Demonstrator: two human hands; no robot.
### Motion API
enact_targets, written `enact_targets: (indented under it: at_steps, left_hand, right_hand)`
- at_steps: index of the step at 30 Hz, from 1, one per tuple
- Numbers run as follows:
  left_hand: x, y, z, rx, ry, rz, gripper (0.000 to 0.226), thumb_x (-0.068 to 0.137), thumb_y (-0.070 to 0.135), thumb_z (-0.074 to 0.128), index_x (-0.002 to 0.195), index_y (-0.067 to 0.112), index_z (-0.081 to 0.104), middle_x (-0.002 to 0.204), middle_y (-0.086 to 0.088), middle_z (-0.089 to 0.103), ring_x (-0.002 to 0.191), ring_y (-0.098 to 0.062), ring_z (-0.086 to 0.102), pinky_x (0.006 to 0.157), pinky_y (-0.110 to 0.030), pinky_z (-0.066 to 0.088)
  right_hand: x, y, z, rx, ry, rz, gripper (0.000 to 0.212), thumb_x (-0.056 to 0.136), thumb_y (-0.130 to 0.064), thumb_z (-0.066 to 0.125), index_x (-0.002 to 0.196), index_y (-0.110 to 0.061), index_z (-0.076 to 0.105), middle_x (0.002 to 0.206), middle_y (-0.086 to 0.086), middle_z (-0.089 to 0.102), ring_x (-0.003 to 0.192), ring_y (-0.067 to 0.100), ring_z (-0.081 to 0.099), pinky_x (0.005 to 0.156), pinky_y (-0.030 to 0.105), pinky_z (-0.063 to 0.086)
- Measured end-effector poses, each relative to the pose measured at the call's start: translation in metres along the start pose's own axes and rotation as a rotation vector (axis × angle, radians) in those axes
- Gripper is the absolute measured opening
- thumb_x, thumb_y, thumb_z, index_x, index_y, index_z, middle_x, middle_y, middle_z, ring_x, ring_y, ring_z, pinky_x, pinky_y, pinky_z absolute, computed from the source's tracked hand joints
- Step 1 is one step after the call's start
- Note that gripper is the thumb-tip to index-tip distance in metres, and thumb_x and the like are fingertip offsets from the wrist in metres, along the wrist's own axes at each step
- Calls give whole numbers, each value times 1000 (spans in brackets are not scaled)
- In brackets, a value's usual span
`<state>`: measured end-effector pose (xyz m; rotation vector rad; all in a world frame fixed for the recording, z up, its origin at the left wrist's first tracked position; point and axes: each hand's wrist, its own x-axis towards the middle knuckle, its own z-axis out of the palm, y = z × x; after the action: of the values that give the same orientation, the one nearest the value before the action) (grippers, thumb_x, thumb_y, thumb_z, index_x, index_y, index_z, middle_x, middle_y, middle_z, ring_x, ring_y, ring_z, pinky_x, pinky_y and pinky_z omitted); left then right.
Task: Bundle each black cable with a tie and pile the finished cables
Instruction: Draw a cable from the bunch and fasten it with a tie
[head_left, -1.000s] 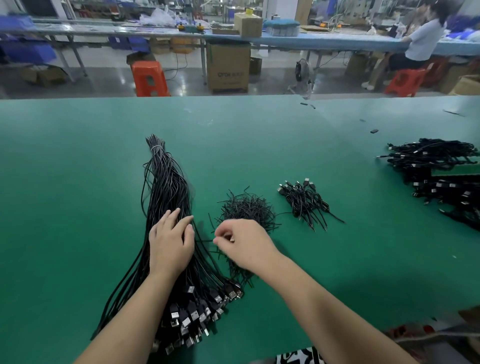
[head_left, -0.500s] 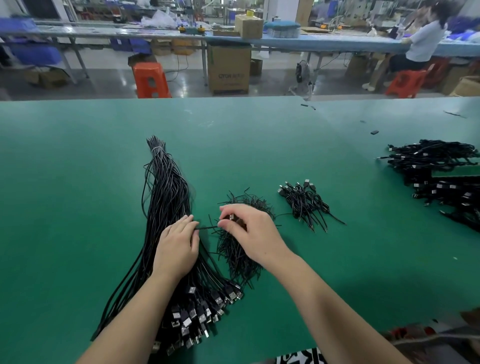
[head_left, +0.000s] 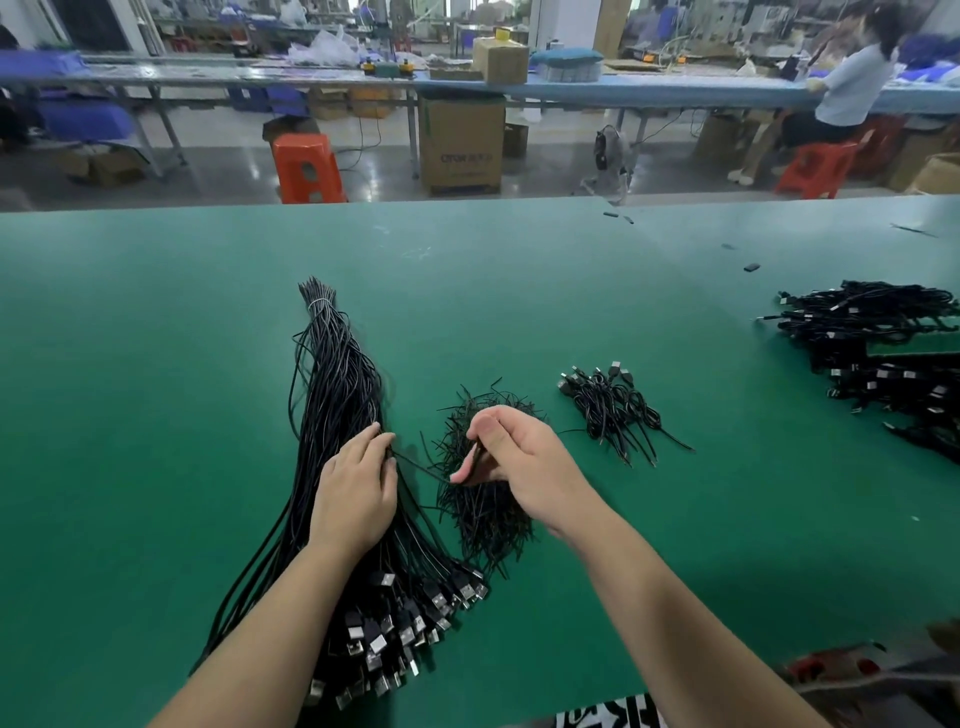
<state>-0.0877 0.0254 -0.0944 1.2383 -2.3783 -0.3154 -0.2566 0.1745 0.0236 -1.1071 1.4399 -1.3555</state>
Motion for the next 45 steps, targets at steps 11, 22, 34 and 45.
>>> enact_targets:
  at_steps: [11,22,34,45]
  left_hand:
    - [0,23,-35,-42,-80,113,40,106,37,37,97,18,71,110,-6,74,116,-22,64,101,-43,48]
    - [22,50,-130,-787,-727,-232,30,105,13,44,99,9,73,63,-5,51,57,-15,40,49,-27,36]
    - [48,48,-154,-1122,-332,-415,36,107,35,41,90,13,62,89,-19,63,85,-42,74,67,-47,61]
    - [52,105,-211,-1134,-64,285,36,93,51,63,114,24,74,94,-3,66,93,-27,62,82,-35,49]
  right_hand:
    - [-6,-42,-44,337,205,-44,38,94,-41,54,108,-6,59,82,16,73,75,31,73,69,35,60]
    - [21,-35,-92,789,591,-35,24,109,-23,42,106,-4,58,78,12,75,67,21,73,63,32,60]
    - [16,-21,-81,776,461,31,24,107,-20,46,110,-3,62,87,15,74,76,23,73,69,34,60]
    - [18,-11,-59,784,435,82,24,107,-20,46,112,-2,60,90,16,75,75,23,73,68,34,60]
